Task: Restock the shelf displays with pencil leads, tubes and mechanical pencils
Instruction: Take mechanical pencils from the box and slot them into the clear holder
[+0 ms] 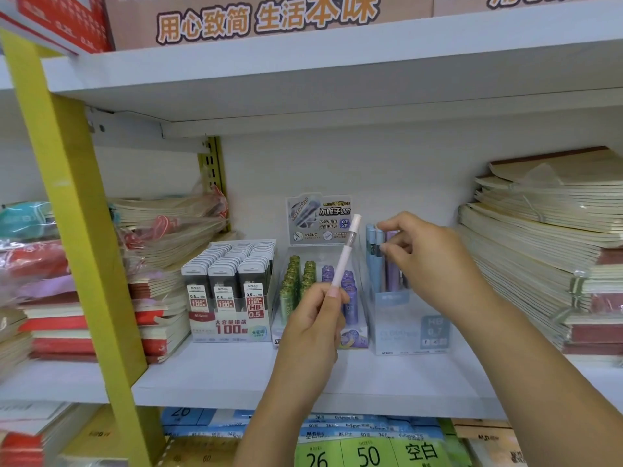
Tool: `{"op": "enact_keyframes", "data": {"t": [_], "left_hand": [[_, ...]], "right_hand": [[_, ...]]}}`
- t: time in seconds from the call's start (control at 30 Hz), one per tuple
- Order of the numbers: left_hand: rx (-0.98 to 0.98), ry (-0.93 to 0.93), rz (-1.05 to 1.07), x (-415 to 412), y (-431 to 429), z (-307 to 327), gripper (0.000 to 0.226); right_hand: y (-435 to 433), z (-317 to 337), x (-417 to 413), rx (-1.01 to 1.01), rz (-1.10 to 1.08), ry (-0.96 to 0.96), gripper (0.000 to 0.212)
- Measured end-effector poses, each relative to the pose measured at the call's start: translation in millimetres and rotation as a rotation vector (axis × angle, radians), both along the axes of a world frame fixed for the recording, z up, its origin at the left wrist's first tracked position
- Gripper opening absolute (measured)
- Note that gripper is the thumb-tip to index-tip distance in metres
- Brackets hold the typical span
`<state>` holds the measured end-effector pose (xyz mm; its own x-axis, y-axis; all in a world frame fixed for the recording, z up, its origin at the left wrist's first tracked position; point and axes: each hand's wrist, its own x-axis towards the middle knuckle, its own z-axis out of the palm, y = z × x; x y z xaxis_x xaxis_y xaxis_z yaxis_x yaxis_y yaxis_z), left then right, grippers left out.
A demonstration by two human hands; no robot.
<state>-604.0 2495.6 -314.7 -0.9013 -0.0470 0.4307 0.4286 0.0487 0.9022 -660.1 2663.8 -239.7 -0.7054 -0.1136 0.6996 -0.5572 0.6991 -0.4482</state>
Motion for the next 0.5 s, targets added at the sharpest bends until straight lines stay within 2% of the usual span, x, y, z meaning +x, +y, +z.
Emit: {"op": "enact_keyframes", "data": {"t": [0.17, 0.27, 0.33, 0.37, 0.43, 0.5], "left_hand": [[0.005, -0.009, -0.008, 0.8, -0.5, 1.7, 0.030], [-0.009, 0.001, -0.015, 1.4, 1.1, 3.0, 0.031], [0.008, 0.011, -0.026, 1.8, 4.0, 4.9, 0.033], [0.018, 0.015, -0.029, 2.3, 5.8, 5.8, 0.034], [0.001, 0.032, -0.017, 2.4, 9.4, 6.9, 0.034], [-0.061, 0.054, 0.010, 3.1, 13.3, 7.6, 0.029]], "right_hand": [[-1.8, 4.9, 1.0, 0.189, 0.007, -0.168, 0.039], [1.0, 6.0, 6.9, 0.197, -0.026, -0.066, 0.039], [2.3, 8.0, 13.8, 0.014, 0.011, 0.057, 0.034], [2.7, 9.5, 17.7, -0.130, 0.104, 0.038, 0.032], [0.2, 12.5, 29.0, -0.379, 0.364, -0.129, 0.030], [-2.0, 13.0, 37.1, -0.492, 0.522, -0.232, 0.029]]}}
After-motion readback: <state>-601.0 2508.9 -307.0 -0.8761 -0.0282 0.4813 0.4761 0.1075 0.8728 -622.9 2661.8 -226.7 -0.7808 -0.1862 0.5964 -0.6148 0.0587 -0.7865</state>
